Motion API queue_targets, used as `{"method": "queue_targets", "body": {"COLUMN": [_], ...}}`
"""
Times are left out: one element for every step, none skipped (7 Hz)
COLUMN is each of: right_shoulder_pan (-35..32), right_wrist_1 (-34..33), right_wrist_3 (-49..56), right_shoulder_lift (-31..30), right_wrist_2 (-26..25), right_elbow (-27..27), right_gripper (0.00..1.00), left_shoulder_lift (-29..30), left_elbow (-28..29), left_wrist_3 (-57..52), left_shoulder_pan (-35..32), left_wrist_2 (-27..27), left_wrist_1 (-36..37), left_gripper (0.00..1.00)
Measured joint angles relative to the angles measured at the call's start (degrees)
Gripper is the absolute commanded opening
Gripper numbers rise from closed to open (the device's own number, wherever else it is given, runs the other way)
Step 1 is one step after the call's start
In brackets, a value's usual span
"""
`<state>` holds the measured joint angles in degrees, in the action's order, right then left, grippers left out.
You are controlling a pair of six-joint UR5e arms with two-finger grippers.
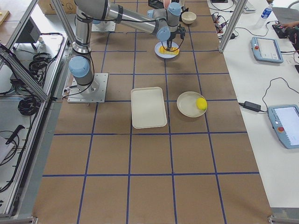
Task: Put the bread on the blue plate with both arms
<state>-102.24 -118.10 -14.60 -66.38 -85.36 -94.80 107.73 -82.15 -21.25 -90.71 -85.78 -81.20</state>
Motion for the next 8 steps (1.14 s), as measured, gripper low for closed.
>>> {"method": "queue_targets", "body": {"right_shoulder_pan": [-1.7,-3.0,-4.2,-4.8,-5.1,-5.2,-5.4,-5.9], "right_wrist_1": [-1.1,-1.5,-1.5,-1.3,-1.0,-0.9,-0.9,-1.0], "right_wrist_3": [-1.5,-3.7,-5.6,-6.4,-6.8,-7.0,-7.7,-10.1], "right_shoulder_lift": [2.5,4.4,5.8,6.3,6.3,6.3,6.4,6.4], "right_wrist_2": [0.7,1.5,1.6,1.5,1.4,1.4,1.4,1.3], "right_elbow": [0.8,2.0,3.3,4.0,4.3,4.4,4.4,4.4], "right_gripper": [0.03,0.02,0.03,0.02,0.07,0.86,1.00,1.00], "left_shoulder_lift": [-3.9,-6.2,-7.5,-8.8,-9.8,-10.6,-10.9,-10.9], "left_elbow": [0.3,-0.2,-1.3,-2.4,-3.2,-3.6,-3.7,-3.6], "left_wrist_3": [0.4,2.1,5.1,8.3,11.4,14.5,16.5,17.3], "left_shoulder_pan": [0.1,-0.1,-0.4,-0.8,-1.0,-1.2,-1.2,-1.0], "left_wrist_2": [-4.8,-7.1,-7.7,-7.5,-7.2,-7.0,-6.7,-6.3], "left_wrist_1": [-4.2,-7.0,-8.3,-8.6,-8.6,-8.7,-8.7,-8.6], "left_gripper": [1.00,1.00,1.00,1.00,1.00,1.00,1.00,1.00]}}
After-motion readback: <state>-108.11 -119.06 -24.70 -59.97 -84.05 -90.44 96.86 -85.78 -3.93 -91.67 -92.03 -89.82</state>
